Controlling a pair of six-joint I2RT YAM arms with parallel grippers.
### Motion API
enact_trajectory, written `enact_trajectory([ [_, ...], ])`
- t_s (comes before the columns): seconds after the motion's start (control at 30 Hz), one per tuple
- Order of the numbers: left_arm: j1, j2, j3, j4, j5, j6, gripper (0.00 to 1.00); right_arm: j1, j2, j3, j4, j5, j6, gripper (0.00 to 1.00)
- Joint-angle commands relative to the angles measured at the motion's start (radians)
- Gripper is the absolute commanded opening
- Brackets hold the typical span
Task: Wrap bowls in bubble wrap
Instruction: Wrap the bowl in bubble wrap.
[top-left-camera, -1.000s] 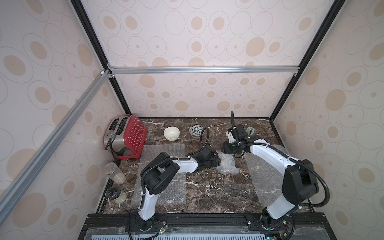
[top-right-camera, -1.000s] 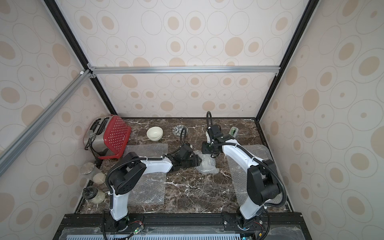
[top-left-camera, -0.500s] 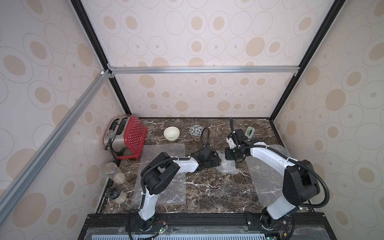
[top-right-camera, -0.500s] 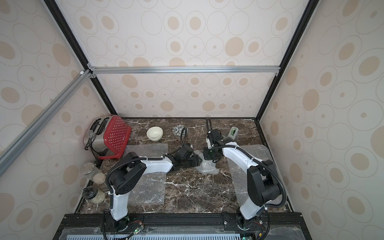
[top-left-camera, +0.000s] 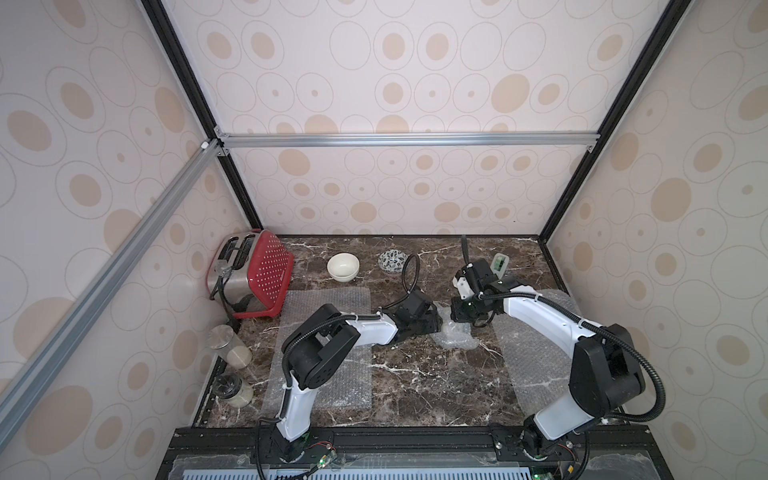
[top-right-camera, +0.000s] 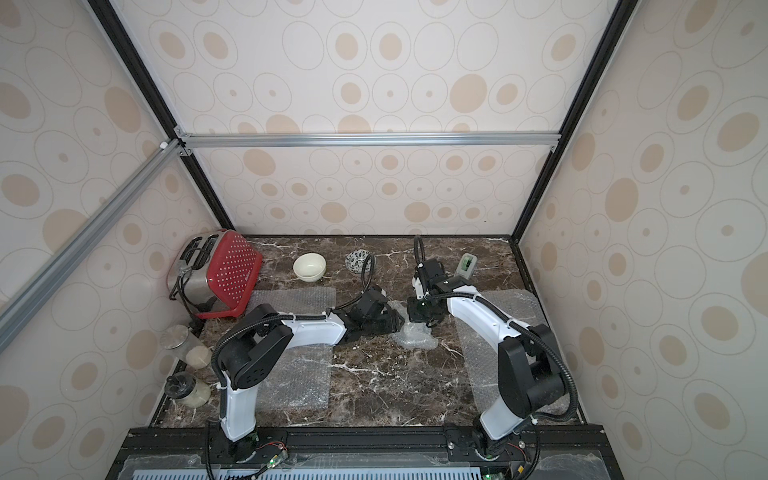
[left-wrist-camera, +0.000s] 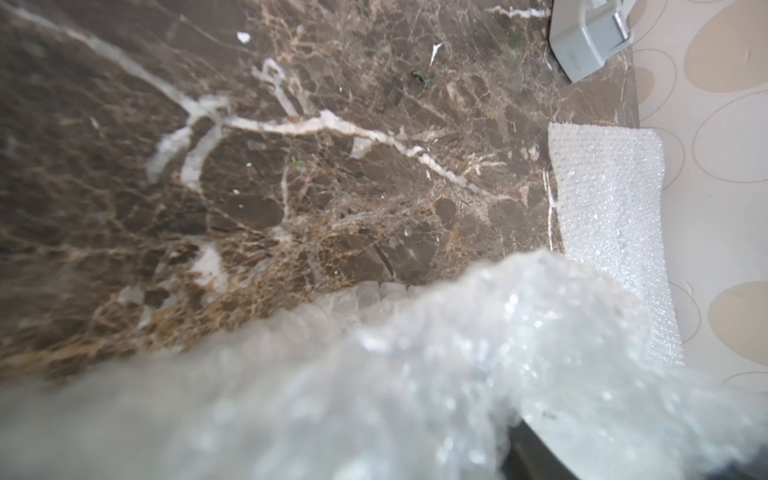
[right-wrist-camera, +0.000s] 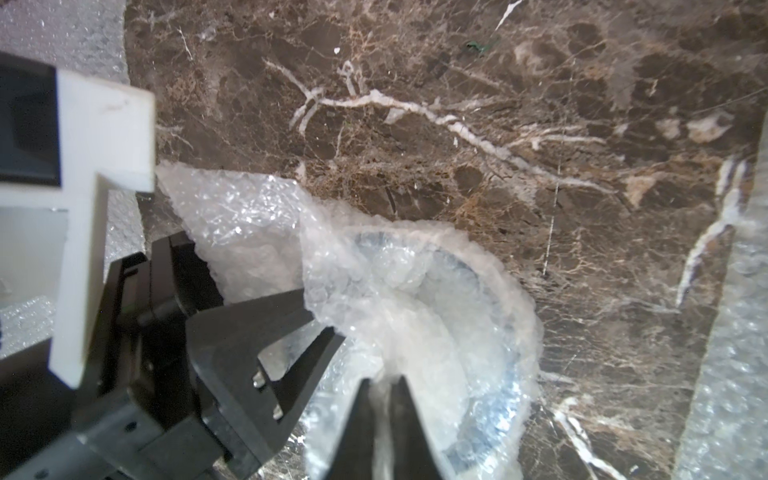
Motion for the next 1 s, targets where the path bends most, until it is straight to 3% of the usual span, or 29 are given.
enact_trajectory([
  [0.0,-0.015,0.044,0.008,-0.109,0.015,0.012,0.66,0.006,-0.005,0.034,-0.025,0.026,-0.023,0.39],
  [0.17,-0.015,0.040,0.011,-0.112,0.015,0.013,0.66,0.005,0.032,0.101,-0.059,0.070,-0.058,0.44],
  [0.47,-0.015,0.041,0.014,-0.114,0.018,0.014,0.66,0.007,0.155,0.155,-0.053,0.010,-0.078,0.46],
  [0.53,-0.015,0.041,0.013,-0.116,0.017,0.015,0.66,0.010,0.151,0.146,-0.045,-0.003,-0.078,0.41],
  [0.63,-0.016,0.044,0.015,-0.117,0.016,0.015,0.66,0.014,0.125,0.127,-0.043,-0.003,-0.080,0.20],
  [0.7,-0.015,0.048,0.017,-0.117,0.017,0.013,0.66,0.015,0.097,0.110,-0.047,0.003,-0.079,0.10],
  [0.97,-0.015,0.060,0.022,-0.119,0.018,0.009,0.66,0.016,0.005,0.036,-0.083,-0.033,-0.056,0.00],
])
